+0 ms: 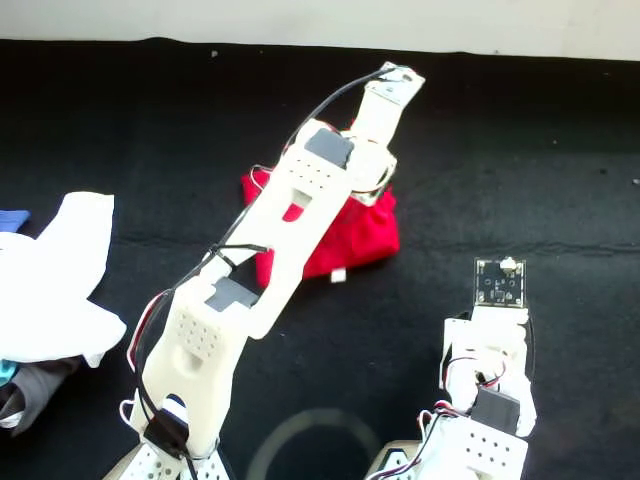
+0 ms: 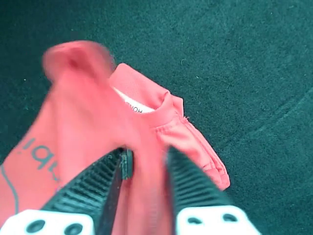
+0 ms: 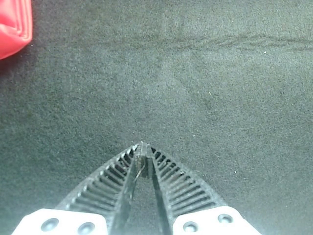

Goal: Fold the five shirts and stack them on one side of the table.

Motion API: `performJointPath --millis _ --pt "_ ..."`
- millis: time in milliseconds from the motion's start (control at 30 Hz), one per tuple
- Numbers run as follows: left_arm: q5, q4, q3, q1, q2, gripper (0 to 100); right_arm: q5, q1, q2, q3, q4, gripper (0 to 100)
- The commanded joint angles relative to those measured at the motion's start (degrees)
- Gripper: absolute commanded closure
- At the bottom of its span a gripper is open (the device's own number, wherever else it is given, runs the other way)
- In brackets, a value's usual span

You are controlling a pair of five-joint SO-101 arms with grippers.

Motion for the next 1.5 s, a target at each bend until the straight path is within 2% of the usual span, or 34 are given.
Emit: performJointPath --millis 0,200,300,367,467,767,900,1067,1333,1467 --pt "0.70 1.67 -3.65 -0.40 -1.71 79 -0.53 0.57 -0.48 8.48 -0.48 99.2" --pt "0.44 8.79 -8.57 -3.91 -2.07 84 -0.53 0.48 -0.48 8.48 -0.48 99.2" --pt "0.62 13.27 -7.96 -5.05 -1.54 100 -0.53 0.48 -0.48 8.48 -0.48 99.2" --pt "0.70 15.21 -6.55 -4.35 -0.04 97 -0.53 0.40 -0.48 8.48 -0.48 99.2" --pt "0.70 16.18 -6.11 -1.45 3.47 99 -0.53 0.40 -0.48 8.48 -0.48 99.2" --pt "0.70 15.56 -6.37 11.56 7.34 99 -0.62 0.40 -0.48 8.48 -0.48 99.2" --pt "0.53 13.71 -6.46 12.62 7.16 99 -0.62 0.40 -0.48 8.48 -0.48 99.2" --pt "0.62 10.11 -7.16 8.57 6.64 99 -0.62 0.40 -0.48 8.48 -0.48 99.2" --pt "0.44 21.71 -21.14 -4.00 4.70 99 -0.62 0.40 -0.48 8.48 -0.48 99.2" --pt "0.44 20.57 -19.91 -11.91 8.84 99 -0.62 0.40 -0.57 8.48 -0.48 99.2"
